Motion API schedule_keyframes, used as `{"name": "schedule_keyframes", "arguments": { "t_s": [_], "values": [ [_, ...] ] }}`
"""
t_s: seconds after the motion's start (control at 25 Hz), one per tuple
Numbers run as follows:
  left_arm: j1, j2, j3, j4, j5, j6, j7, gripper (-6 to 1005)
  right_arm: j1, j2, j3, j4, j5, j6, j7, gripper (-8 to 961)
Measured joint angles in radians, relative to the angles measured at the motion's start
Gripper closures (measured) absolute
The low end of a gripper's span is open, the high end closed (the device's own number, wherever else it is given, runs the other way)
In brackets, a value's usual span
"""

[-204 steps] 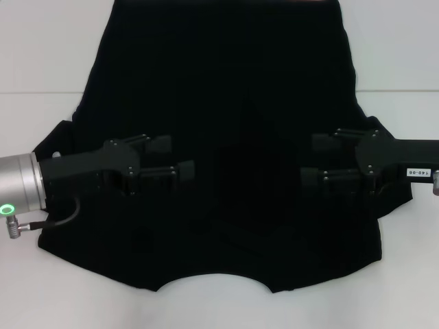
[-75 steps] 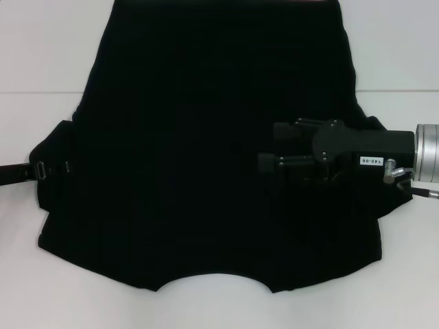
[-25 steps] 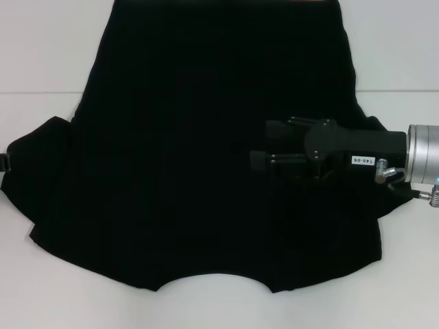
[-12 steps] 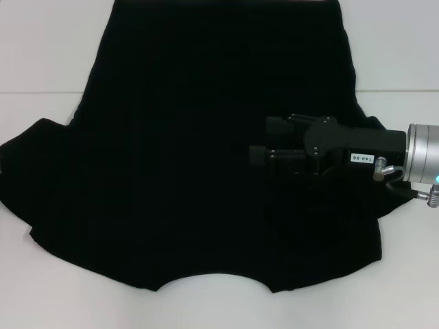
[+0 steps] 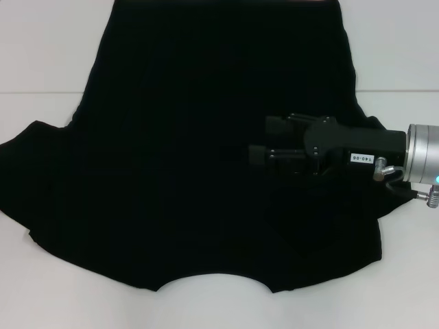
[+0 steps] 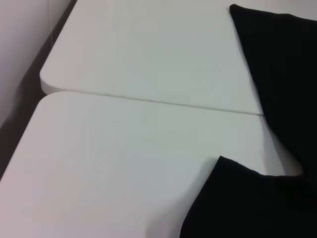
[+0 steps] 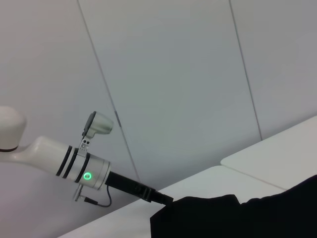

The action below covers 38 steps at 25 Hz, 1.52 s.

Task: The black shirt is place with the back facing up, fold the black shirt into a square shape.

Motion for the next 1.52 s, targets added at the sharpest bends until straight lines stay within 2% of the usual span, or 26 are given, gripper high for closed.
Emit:
{"name": "schedule_keyframes", "arguments": {
  "t_s": [0.88, 1.32, 1.52],
  "values": [
    [0.004, 0.000, 0.001, 0.008, -0.006, 0.045, -0.008, 997, 0.000, 0.000, 0.000, -0.002, 0.005, 0.002, -0.004, 43],
    [-0.031, 0.000, 0.010, 0.002, -0.009, 0.032, 0.001, 998, -0.001, 0.000, 0.002, 0.000, 0.005, 0.002, -0.005, 43],
    [-0.051, -0.005, 0.044, 0.007, -0.014, 0.045, 0.003, 999, -0.006, 0.000, 0.003, 0.000, 0.005, 0.001, -0.005, 43]
  ]
}}
